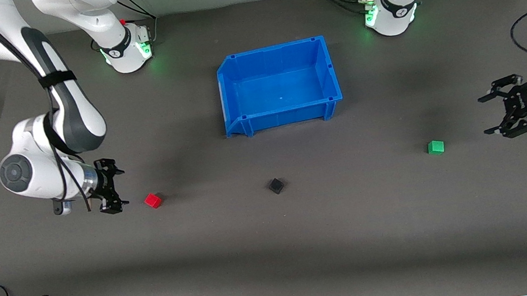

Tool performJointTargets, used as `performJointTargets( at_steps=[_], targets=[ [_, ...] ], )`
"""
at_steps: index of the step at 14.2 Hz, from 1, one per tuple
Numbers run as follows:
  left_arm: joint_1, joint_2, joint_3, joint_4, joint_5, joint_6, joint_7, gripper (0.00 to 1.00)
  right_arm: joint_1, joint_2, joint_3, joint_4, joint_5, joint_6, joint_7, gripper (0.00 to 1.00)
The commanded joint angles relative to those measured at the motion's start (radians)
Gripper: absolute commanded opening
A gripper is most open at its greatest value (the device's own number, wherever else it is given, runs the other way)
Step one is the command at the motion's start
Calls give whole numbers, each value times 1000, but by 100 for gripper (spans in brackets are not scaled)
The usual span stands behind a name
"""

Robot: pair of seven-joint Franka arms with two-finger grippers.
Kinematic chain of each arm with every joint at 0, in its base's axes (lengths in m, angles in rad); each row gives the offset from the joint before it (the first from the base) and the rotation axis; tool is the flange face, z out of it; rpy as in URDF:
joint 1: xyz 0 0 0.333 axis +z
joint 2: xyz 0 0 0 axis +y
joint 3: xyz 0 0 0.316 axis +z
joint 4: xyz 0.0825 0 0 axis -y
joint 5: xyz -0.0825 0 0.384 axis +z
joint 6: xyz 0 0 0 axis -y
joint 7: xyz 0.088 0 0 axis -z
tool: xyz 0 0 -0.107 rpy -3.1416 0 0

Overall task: Attach green and red cubes to black cube
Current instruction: 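Lower and close the right gripper on the red cube while left grasps green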

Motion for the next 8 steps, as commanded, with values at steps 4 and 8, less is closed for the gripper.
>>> performJointTargets(
  at_steps=[4, 8],
  targets=[
    [4, 141, -11, -25, -104, 132, 137, 100, 46, 128, -23, 8, 1, 154, 135, 93],
    [-5, 238, -23, -19, -138, 210, 203, 100, 76, 226, -45, 9, -9, 255, 161, 93]
  ],
)
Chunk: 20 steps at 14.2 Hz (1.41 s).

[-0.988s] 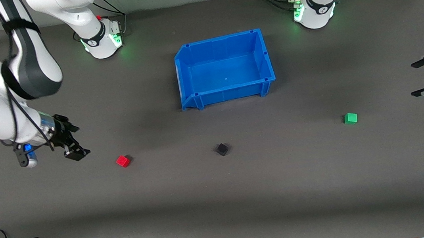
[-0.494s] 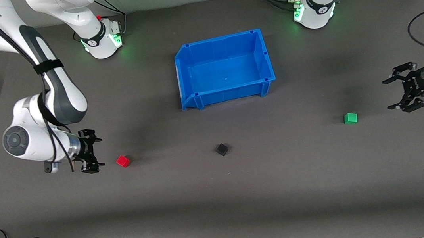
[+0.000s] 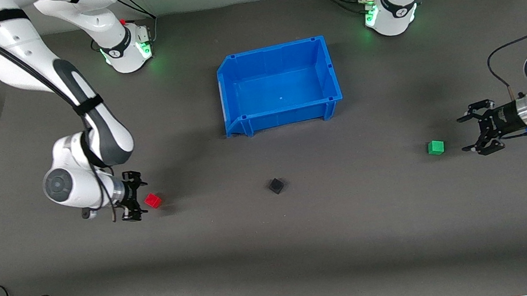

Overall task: Attach green and red cubes to black cube
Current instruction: 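Lower and close the right gripper on the red cube while left grasps green, then carry the green cube with the left gripper toward the black cube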

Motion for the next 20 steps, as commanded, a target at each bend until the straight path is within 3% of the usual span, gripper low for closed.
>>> performJointTargets(
  at_steps=[1, 7, 10, 11, 13, 15, 17, 20],
  targets=[
    [-9, 60, -19, 5, -21, 67, 37, 100, 37, 52, -21, 12, -12, 46, 79, 93],
    [-8, 146, -44, 13, -21, 143, 37, 100, 51, 53, -44, 8, -138, 35, 93, 94],
    [-9, 170, -44, 13, -21, 167, 37, 97, 51, 60, -47, 8, -149, 35, 91, 94],
    [-9, 172, -44, 14, -21, 169, 37, 87, 51, 63, -47, 9, -147, 35, 94, 94],
    [-8, 172, -44, 13, -23, 169, 36, 54, 51, 63, -49, 12, -146, 35, 96, 93],
    [-6, 170, -44, 14, -32, 163, 34, 36, 51, 63, -49, 18, -143, 35, 96, 94],
    [-6, 167, -44, 20, -58, 151, 31, 27, 51, 63, -49, 20, -138, 36, 98, 93],
    [-6, 158, -44, 43, -58, 122, 13, 26, 51, 63, -47, 24, -132, 36, 105, 94]
  ],
)
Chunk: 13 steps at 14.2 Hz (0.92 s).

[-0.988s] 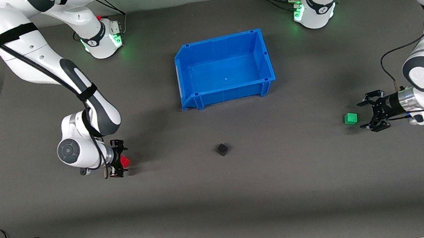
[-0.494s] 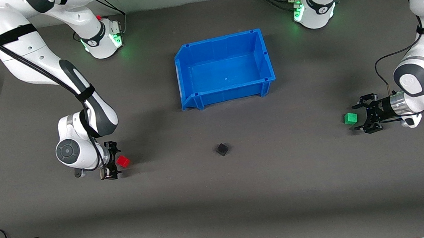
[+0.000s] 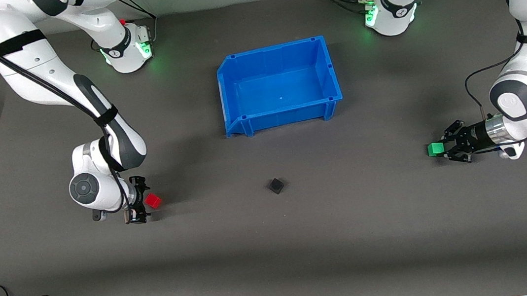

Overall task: Attach green and red cubes to black cube
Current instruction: 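Carry the green cube with the left gripper toward the black cube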

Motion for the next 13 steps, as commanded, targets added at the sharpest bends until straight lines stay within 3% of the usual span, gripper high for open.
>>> performJointTargets(
  at_steps=[1, 4, 6, 8, 10, 13],
  targets=[
    [-3, -9, 3, 58, -15, -71, -26, 26, 11, 4, -7, 27, -8, -3, 65, 94],
    [-38, -6, 3, 162, -14, -139, -159, 26, 13, 4, -5, 27, -9, -1, 89, 93],
    [-106, 6, 1, 237, -14, -152, -265, 26, 13, 6, -5, 27, -9, 0, 86, 83],
    [-190, 43, 1, 302, -19, -130, -377, 26, 15, 9, -4, 27, -8, 2, 89, 67],
    [-281, 61, 1, 322, -19, -71, -443, 26, 15, 9, 3, 27, -6, 3, 89, 36],
    [-396, 104, 1, 352, -23, 29, -456, 25, 15, 7, 4, 27, -8, 5, 86, 27]
  ],
)
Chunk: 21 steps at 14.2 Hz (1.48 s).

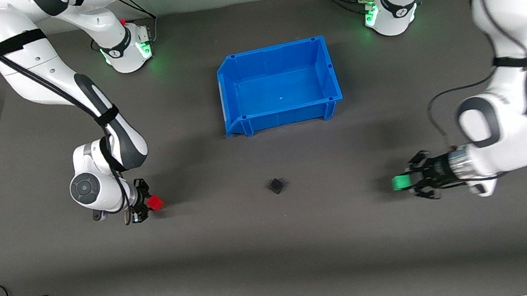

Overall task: Attach green and red cubes to black cube
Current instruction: 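Carry the green cube with the left gripper toward the black cube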

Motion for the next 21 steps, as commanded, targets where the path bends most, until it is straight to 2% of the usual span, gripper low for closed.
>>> performJointTargets(
  at_steps=[1, 3, 4, 5, 8, 9, 10, 21],
  targets=[
    [-112, 80, 19, 98, -16, 55, -21, 25, 11, 3, -3, 14, -8, 4, 27, 26],
    [-184, 146, 20, 198, -18, 58, -35, 24, 11, -5, -2, 17, -8, 2, 22, 24],
    [-219, 164, 21, 215, -15, 62, -49, 24, 11, -5, 0, 22, -8, 1, 22, 24],
    [-242, 174, 21, 220, -7, 65, -38, 29, 11, -5, 0, 24, -8, 1, 23, 24],
    [-311, 193, 21, 223, -10, 132, -53, 25, 21, -5, 3, 27, -8, -1, 16, 26],
    [-339, 204, 21, 223, -13, 156, -56, 24, 27, -2, 3, 31, -8, 1, 26, 65],
    [-357, 215, 21, 223, -11, 176, -67, 23, 31, 3, 1, 36, -6, 2, 42, 99],
    [-476, 273, 21, 229, -13, 324, -135, 21, 38, 9, 9, 39, 9, 16, 109, 99]
  ],
)
